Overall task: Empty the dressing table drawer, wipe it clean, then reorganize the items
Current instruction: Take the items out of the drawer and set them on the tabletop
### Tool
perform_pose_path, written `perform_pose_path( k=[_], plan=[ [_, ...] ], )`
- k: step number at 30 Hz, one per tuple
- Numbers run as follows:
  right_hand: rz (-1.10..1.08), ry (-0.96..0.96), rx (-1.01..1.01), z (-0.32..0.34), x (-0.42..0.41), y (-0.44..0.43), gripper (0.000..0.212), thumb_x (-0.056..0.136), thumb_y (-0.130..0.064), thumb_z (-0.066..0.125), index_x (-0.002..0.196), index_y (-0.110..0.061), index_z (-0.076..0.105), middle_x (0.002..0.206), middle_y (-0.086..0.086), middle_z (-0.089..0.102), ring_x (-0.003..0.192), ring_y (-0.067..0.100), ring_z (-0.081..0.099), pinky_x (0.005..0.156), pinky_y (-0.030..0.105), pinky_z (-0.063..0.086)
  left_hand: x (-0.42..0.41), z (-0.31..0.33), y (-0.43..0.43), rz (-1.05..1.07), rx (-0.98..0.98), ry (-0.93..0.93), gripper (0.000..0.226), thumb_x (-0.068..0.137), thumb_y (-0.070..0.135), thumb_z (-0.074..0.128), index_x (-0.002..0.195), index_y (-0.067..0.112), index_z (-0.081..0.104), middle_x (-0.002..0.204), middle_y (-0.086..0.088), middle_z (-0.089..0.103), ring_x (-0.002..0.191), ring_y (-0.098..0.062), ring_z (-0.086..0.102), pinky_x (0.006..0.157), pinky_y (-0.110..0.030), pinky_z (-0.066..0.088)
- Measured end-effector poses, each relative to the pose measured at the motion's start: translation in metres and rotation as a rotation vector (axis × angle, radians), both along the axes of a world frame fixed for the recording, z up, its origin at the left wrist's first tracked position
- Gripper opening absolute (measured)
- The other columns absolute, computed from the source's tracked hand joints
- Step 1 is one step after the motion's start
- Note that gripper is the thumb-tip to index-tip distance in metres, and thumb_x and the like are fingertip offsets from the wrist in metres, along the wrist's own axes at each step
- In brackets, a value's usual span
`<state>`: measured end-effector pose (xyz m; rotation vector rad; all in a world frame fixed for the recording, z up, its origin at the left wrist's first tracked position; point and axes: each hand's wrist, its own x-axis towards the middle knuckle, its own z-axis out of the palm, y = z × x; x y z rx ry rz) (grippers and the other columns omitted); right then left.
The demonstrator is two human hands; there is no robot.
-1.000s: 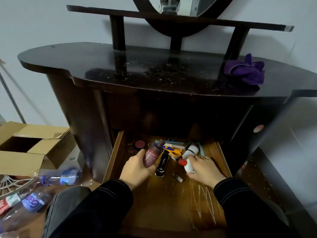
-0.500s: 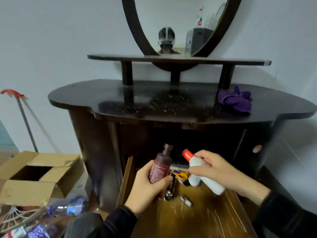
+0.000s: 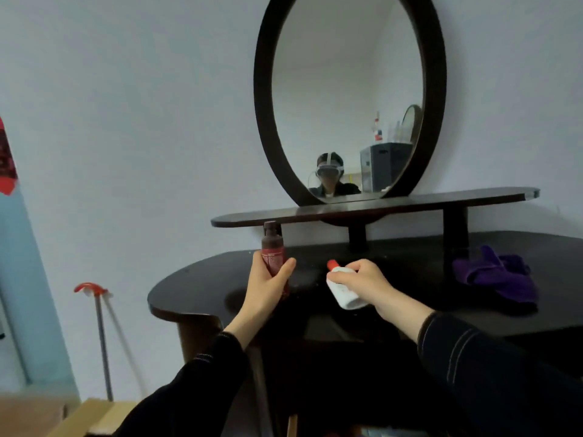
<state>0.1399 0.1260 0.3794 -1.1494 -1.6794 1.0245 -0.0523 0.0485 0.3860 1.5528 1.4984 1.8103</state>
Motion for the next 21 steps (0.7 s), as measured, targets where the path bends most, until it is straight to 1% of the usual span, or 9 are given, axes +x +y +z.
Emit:
perform_pose_path(
  k=[2, 4, 6, 8, 10, 12, 16, 19, 21],
  plan=[
    [-0.045, 0.087, -0.037, -0.003, -0.024, 0.021, 0.059, 0.079, -0.031, 0.081, 0.124, -0.001, 0.058, 0.115, 0.017, 0.066, 0.103, 0.025, 0.066, 0.092, 0.037, 0.052, -0.018, -0.004, 0.025, 0.037, -0.061, -0.004, 0.032, 0.092, 0.031, 0.071, 0.113, 0.017, 0.051, 0.107, -0.01, 0.065, 0.095, -0.018, 0.066, 0.078, -0.028, 0.057],
    [-0.075, 0.114, -0.022, -0.009, -0.044, 0.04, 0.068, 0.079, -0.035, 0.079, 0.135, -0.011, 0.049, 0.114, 0.004, 0.062, 0.103, 0.02, 0.064, 0.089, 0.035, 0.052, -0.03, -0.009, 0.049, 0.03, -0.11, -0.041, 0.035, 0.093, 0.032, 0.069, 0.117, 0.018, 0.049, 0.111, -0.01, 0.064, 0.1, -0.02, 0.065, 0.088, -0.036, 0.056],
    [-0.073, 0.09, 0.01, -0.012, -0.059, 0.057, 0.067, 0.079, -0.041, 0.076, 0.134, -0.019, 0.046, 0.105, -0.005, 0.058, 0.096, 0.015, 0.063, 0.079, 0.032, 0.052, -0.038, -0.015, 0.068, -0.011, -0.147, -0.065, 0.031, 0.095, 0.034, 0.066, 0.117, 0.022, 0.048, 0.111, -0.007, 0.064, 0.101, -0.018, 0.064, 0.084, -0.032, 0.056],
    [-0.038, 0.035, 0.038, -0.015, -0.067, 0.067, 0.062, 0.076, -0.045, 0.074, 0.127, -0.027, 0.044, 0.105, -0.003, 0.059, 0.089, 0.016, 0.066, 0.071, 0.034, 0.058, -0.043, -0.019, 0.08, -0.033, -0.152, -0.004, 0.025, 0.096, 0.032, 0.064, 0.114, 0.025, 0.048, 0.11, -0.004, 0.063, 0.097, -0.012, 0.063, 0.07, -0.017, 0.051],
    [-0.011, 0.025, 0.053, -0.016, -0.07, 0.069, 0.056, 0.074, -0.042, 0.075, 0.121, -0.029, 0.047, 0.105, -0.002, 0.062, 0.079, 0.016, 0.07, 0.058, 0.028, 0.058, -0.045, -0.022, 0.085, -0.052, -0.147, 0.018, 0.022, 0.097, 0.028, 0.064, 0.113, 0.025, 0.049, 0.109, -0.003, 0.063, 0.093, -0.008, 0.063, 0.062, -0.01, 0.048],
    [0.011, -0.011, 0.09, -0.016, -0.071, 0.065, 0.043, 0.076, -0.037, 0.073, 0.114, -0.026, 0.055, 0.103, -0.003, 0.064, 0.076, 0.016, 0.07, 0.056, 0.029, 0.059, -0.045, -0.022, 0.085, -0.052, -0.152, 0.009, 0.02, 0.097, 0.025, 0.064, 0.113, 0.024, 0.052, 0.108, -0.001, 0.065, 0.093, -0.007, 0.065, 0.064, -0.011, 0.049],
    [0.042, -0.161, 0.221, -0.016, -0.07, 0.051, 0.024, 0.078, -0.036, 0.066, 0.1, -0.033, 0.058, 0.101, -0.011, 0.063, 0.087, 0.009, 0.064, 0.074, 0.036, 0.059, -0.045, -0.018, 0.08, 0.004, -0.126, 0.05, 0.017, 0.095, 0.02, 0.066, 0.11, 0.025, 0.06, 0.1, 0.005, 0.07, 0.085, 0.001, 0.068, 0.065, -0.01, 0.051],
    [0.034, -0.34, 0.309, -0.016, -0.065, 0.041, 0.025, 0.074, -0.043, 0.06, 0.098, -0.039, 0.053, 0.109, -0.013, 0.053, 0.087, 0.008, 0.059, 0.067, 0.029, 0.048, -0.044, -0.016, 0.073, 0.14, -0.125, 0.13, 0.011, 0.092, 0.02, 0.07, 0.103, 0.018, 0.069, 0.091, 0.004, 0.073, 0.086, -0.01, 0.07, 0.078, -0.027, 0.058],
    [0.068, -0.396, 0.317, -0.017, -0.061, 0.036, 0.033, 0.071, -0.05, 0.06, 0.101, -0.04, 0.052, 0.111, -0.013, 0.048, 0.086, 0.01, 0.059, 0.065, 0.028, 0.045, -0.044, -0.017, 0.068, 0.21, -0.129, 0.185, 0.006, 0.089, 0.02, 0.072, 0.095, 0.019, 0.072, 0.084, 0.007, 0.073, 0.081, -0.01, 0.07, 0.078, -0.031, 0.057]
  ],
)
